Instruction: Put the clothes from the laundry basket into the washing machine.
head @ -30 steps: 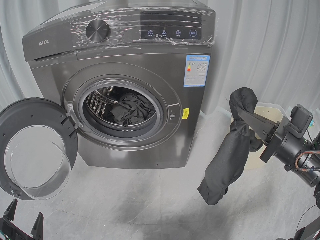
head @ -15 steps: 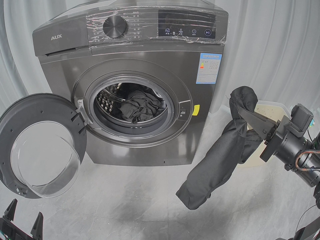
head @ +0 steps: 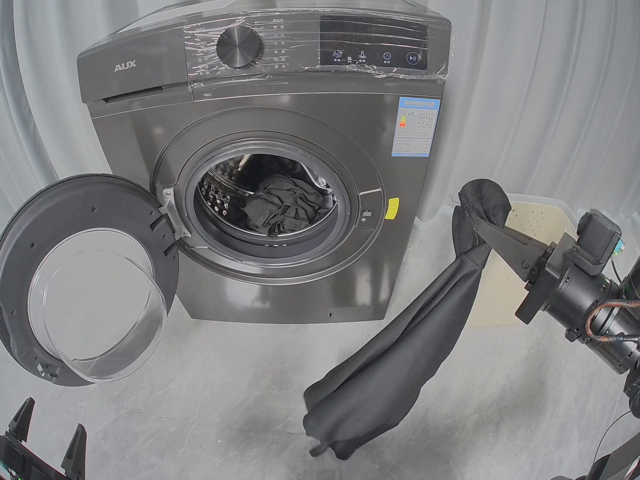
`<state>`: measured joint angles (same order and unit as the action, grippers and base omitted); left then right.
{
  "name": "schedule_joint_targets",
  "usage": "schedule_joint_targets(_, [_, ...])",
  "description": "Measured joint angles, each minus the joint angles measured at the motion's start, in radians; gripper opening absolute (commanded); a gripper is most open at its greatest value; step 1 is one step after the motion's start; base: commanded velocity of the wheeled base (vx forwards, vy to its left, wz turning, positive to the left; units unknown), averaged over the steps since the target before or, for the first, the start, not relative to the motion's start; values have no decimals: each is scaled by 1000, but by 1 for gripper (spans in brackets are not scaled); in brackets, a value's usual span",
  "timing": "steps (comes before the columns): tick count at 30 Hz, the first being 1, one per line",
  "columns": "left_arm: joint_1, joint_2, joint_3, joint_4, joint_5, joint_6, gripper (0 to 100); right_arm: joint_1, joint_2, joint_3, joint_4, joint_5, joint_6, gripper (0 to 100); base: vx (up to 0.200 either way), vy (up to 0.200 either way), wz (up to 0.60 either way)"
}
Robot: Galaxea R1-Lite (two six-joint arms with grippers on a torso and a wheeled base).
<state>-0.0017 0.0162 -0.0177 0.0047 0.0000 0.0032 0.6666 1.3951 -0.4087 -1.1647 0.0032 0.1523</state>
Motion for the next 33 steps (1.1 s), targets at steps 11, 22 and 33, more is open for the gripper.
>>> schedule_joint_targets(11, [1,0,0,-1,0,0,100,-3,36,-11,0,-9,13,0,0,91,0])
schedule_joint_targets(22, [1,0,0,0,1,-1,100,7,95,-88,-1,-14,13,0,0,0,0])
schedule_joint_targets(33, [2,0,0,0,-2,5,100,20,198,-176,-52,-58,49,0,0,0,0])
